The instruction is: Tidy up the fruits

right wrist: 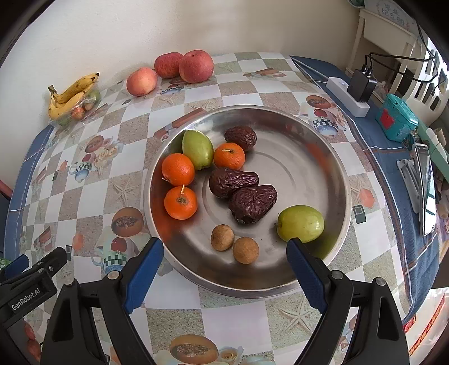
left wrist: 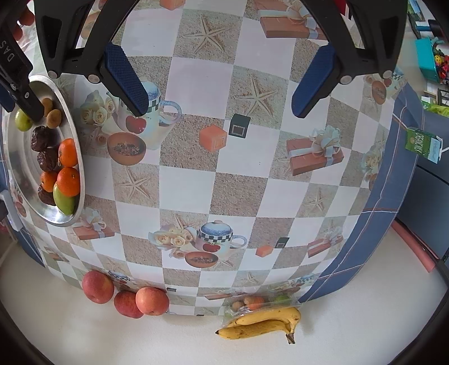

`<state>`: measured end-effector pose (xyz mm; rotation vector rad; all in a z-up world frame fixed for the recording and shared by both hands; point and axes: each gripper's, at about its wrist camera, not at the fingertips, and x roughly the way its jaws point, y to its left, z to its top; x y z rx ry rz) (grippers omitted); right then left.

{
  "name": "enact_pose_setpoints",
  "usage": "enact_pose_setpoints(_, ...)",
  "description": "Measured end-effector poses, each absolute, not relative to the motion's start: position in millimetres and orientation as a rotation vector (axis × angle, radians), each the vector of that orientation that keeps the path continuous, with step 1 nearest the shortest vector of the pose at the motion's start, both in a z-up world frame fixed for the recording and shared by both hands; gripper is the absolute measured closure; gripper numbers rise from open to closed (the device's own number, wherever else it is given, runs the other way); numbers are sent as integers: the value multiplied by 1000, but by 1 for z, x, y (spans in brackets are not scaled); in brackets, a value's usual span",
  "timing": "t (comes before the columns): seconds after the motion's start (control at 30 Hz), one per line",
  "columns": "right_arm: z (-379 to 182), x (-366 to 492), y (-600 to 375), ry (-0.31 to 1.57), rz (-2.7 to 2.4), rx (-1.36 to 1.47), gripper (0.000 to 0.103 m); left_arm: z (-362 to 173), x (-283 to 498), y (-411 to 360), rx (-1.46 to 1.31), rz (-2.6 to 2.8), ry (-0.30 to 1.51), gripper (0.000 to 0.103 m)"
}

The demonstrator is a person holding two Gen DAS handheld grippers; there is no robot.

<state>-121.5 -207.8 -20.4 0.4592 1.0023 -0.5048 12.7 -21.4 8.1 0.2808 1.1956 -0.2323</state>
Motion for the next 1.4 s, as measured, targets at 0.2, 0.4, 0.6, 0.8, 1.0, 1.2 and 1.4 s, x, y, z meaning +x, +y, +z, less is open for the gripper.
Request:
enact_pose_setpoints(0.2,-21,-121,-208,1001,-504,462,13,7,11,-25,291,-233,1193,0)
enact_pose_setpoints(0.4,-20,-121,-209,1000,-503,465,13,7,10,-25,295,-231,1193,0)
enact_pose_setpoints(0.6,-20,-121,-209,998,-502,465,13,7,10,-24,295,-231,1193,0)
enact_pose_setpoints(0.8,-20,-121,-209,1002,-505,468,13,8,9,-24,294,-231,1192,0)
enact_pose_setpoints(1.0,-21,-121,-209,1002,-505,468,13,8,9,-25,295,-232,1192,0)
enact_pose_setpoints(1.2,-21,-121,-208,1002,-506,468,13,9,9,-25,293,-229,1194,0)
enact_pose_setpoints(1.4,-22,-122,-209,1006,-504,468,13,11,7,-23,291,-220,1199,0)
